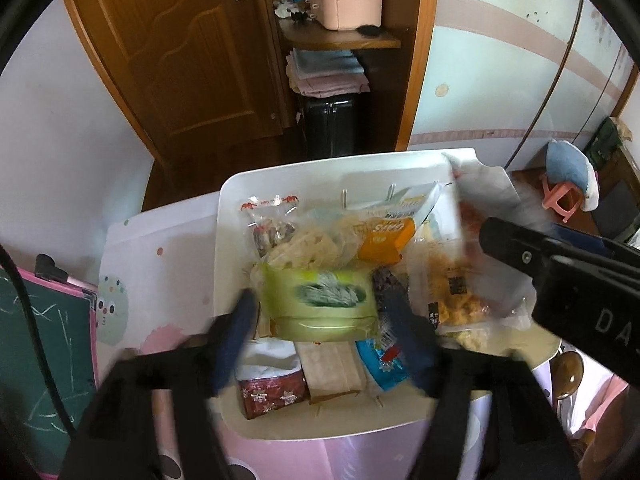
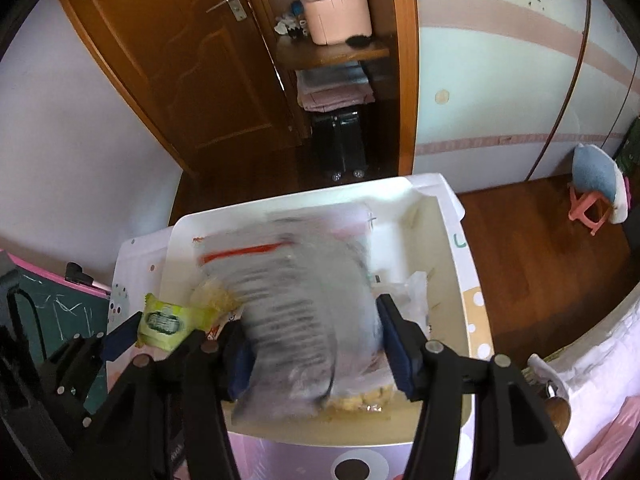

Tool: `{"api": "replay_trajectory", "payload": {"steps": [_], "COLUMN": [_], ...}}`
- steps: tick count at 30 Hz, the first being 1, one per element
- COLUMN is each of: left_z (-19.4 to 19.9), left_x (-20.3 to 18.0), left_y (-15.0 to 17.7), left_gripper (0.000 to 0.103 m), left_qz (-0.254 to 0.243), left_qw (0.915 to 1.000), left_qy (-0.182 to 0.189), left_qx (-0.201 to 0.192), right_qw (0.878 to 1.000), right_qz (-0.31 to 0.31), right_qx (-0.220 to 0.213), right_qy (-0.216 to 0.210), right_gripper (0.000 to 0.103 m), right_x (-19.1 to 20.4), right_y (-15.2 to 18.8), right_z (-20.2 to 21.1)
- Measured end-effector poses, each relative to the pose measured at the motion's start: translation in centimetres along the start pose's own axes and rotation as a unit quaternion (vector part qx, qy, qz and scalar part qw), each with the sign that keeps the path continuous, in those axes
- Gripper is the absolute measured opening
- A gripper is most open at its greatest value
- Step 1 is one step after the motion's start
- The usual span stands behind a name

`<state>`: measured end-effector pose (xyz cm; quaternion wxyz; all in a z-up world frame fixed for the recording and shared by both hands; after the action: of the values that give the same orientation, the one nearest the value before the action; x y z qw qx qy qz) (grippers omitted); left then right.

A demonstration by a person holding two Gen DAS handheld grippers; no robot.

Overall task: Organize snacks
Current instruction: 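Open both tools to drop the snacks into the tray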

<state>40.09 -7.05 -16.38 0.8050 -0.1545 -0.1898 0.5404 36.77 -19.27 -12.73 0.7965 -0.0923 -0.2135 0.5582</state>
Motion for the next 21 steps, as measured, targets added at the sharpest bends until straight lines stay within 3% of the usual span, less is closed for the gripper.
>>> {"api": "replay_trajectory", "payload": {"steps": [3, 10, 21], "left_z": [-0.2, -0.2, 1.7], "left_x": [0.1, 0.9, 1.4], "left_y": [0.1, 0.6, 1.1], "left_gripper": [0.094, 0.094, 0.094], "left_qz": [-0.001, 0.012, 0.027], "left_qw": [1.0, 0.9999, 0.9995], "left_qy": [0.001, -0.001, 0.004], "left_qx": [-0.002, 0.005, -0.016], "right_qw": [1.0, 1.0, 1.0], "right_qz": [-0.01, -0.015, -0.001], "right_qx": [0.0, 0.002, -0.01], "right_qy": [-0.011, -0.009, -0.009], "right_gripper": [0.075, 0.075, 0.075], "right_x": [-0.1, -0.1, 0.3], "right_y": [0.2, 0.6, 1.2], "right_z": [-0.1, -0.1, 1.2]}}
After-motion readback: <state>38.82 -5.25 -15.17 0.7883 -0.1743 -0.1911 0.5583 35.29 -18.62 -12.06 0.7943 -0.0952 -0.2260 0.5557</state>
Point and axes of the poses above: each gripper's, at about its wrist camera, not at the fingertips, and z roughly against the way its jaws point, x to its left, y to its underside, the point moved 7 cm from there along -z, roughly the way its jaws point, and after that the axes turned 11 degrees about -z, right-handed, at the moved point
